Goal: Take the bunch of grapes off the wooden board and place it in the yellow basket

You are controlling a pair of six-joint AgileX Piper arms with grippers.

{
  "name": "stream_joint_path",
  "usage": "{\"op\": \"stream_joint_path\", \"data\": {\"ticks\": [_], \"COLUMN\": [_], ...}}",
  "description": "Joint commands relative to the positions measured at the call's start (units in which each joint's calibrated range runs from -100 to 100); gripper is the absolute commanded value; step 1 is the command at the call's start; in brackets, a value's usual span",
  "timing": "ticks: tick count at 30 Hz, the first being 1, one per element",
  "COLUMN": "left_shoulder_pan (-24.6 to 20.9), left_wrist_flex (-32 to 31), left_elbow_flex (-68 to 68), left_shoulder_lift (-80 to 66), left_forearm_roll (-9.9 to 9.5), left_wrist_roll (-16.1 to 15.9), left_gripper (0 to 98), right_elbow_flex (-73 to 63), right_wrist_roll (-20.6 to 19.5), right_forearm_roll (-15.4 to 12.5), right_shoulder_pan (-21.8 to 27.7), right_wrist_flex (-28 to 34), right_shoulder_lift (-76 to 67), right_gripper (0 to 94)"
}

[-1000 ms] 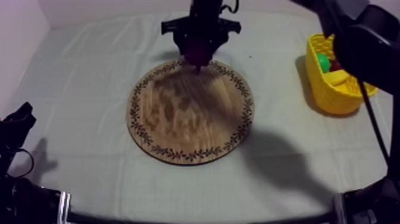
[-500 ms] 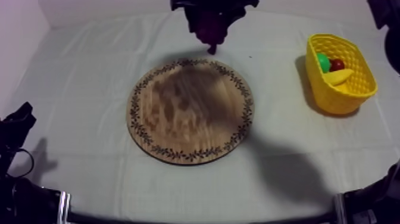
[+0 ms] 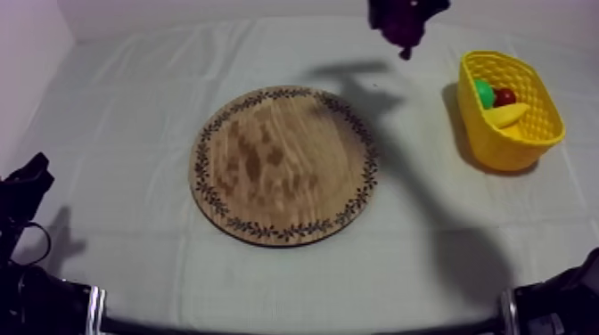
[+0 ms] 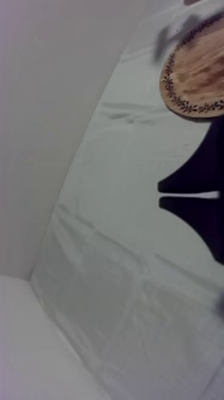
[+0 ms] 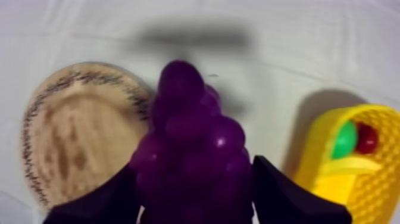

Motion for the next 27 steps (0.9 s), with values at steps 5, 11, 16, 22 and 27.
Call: {"op": "stream_joint_path", "data": {"ticks": [5,11,16,22,27], "left_shoulder_pan": [0.02,0.02,0.02,0.02,0.02], "left_wrist_flex": [0.01,0.01,0.01,0.01,0.01], "left_elbow_flex": [-0.04,-0.04,-0.04,-0.04,-0.04], "left_shoulder_lift": [0.01,0.01,0.01,0.01,0.01], "left_forearm_roll": [0.03,0.03,0.03,0.03,0.03], "left_wrist_roll": [-0.02,-0.02,-0.02,-0.02,-0.02], "left_gripper": [0.0,0.0,0.0,0.0,0.0], "right_elbow_flex": [6.28,11.37,13.44,16.64,21.17], "right_wrist_roll": [3.11,5.63,7.22,8.24,8.59], "right_forearm_roll": [1.69,3.38,4.59,4.87,5.00], "right_shoulder_pan": [8.18,14.21,17.63,19.07,19.06], "right_wrist_flex": [-1.27,-3.77,-4.92,-6.47,-8.45], "right_shoulder_lift": [-3.48,-6.56,-8.21,-8.33,-6.25], "right_gripper": [41.9,42.4,43.3,44.3,44.5]}}
